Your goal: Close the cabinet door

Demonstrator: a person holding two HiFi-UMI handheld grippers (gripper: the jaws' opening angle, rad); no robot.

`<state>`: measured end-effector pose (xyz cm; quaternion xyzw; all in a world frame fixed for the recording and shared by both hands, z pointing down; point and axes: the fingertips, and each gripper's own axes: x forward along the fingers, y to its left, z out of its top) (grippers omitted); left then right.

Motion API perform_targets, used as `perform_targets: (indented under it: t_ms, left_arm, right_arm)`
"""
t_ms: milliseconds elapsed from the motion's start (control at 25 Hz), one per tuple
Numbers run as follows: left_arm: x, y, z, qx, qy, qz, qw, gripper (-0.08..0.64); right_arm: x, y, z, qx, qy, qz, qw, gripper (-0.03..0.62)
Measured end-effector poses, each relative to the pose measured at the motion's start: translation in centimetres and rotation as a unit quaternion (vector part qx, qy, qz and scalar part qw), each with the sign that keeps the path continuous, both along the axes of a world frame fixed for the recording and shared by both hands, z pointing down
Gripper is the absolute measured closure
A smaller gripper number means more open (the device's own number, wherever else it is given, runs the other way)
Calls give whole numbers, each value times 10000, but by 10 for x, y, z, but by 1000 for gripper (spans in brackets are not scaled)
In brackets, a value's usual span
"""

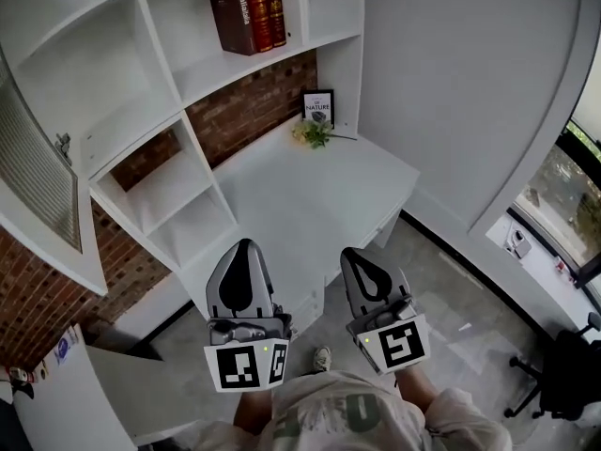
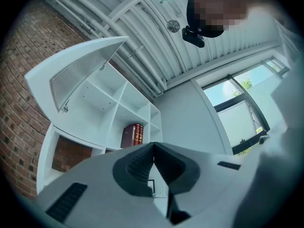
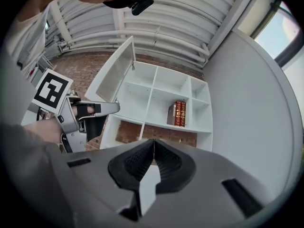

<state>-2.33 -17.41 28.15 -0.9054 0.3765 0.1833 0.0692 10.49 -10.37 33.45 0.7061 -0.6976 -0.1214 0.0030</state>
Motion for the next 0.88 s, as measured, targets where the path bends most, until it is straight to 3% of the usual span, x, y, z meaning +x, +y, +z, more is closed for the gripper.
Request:
perform_targets:
  t_ms: [240,440,880]
  left_arm:
    - [27,-78,-2,-77,-123,-39,9999,546]
    - [46,-108,8,-244,-276,-132,9992,546]
    - [33,-121,-7,-173,-235,-1037,9942,546]
  right_arm:
    - [30,-84,-9,47,-153,38,9999,575]
    - [55,-122,-14,33,26,82,10000,574]
    - [57,-158,-39,280,-18,-859,9959,575]
